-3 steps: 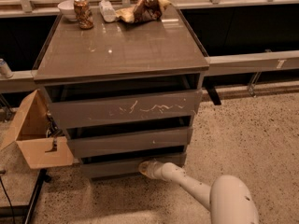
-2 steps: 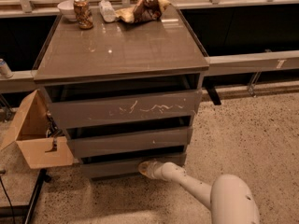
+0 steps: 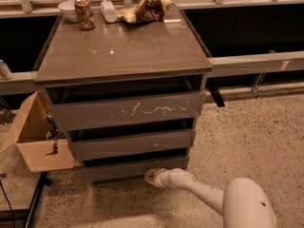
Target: Close bottom drawer
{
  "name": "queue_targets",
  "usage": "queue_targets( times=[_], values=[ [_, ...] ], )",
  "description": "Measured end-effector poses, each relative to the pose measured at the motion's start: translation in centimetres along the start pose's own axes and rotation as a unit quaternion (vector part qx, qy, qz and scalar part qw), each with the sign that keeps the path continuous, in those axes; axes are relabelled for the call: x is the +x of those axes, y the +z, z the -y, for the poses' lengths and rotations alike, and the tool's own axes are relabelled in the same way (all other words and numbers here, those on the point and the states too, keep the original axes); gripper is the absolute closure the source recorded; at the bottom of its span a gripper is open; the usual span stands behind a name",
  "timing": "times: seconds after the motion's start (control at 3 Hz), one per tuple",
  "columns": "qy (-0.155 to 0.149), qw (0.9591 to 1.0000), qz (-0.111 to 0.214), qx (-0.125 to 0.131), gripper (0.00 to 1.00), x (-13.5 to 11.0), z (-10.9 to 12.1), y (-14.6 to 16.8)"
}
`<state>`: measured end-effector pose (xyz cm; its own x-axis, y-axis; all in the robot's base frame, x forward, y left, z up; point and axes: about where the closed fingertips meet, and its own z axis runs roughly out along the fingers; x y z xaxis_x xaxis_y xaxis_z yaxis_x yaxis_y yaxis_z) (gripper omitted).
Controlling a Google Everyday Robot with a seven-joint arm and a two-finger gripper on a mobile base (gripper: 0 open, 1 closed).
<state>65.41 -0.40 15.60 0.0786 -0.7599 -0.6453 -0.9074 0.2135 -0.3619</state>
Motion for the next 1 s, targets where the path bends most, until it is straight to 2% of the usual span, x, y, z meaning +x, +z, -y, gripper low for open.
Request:
queue_targets(
  times=[0.33,0.67,1.0],
  values=[
    [0.018,0.9995,-0.011,-0.024,1.00,0.87,-1.92,-1.43],
    [0.019,0.9994,-0.011,-0.026,0.73,0.82,-2.16,-1.38],
    [0.019,0.9994,-0.011,-0.026,0.50,0.82,-2.17,-1.38]
  ],
)
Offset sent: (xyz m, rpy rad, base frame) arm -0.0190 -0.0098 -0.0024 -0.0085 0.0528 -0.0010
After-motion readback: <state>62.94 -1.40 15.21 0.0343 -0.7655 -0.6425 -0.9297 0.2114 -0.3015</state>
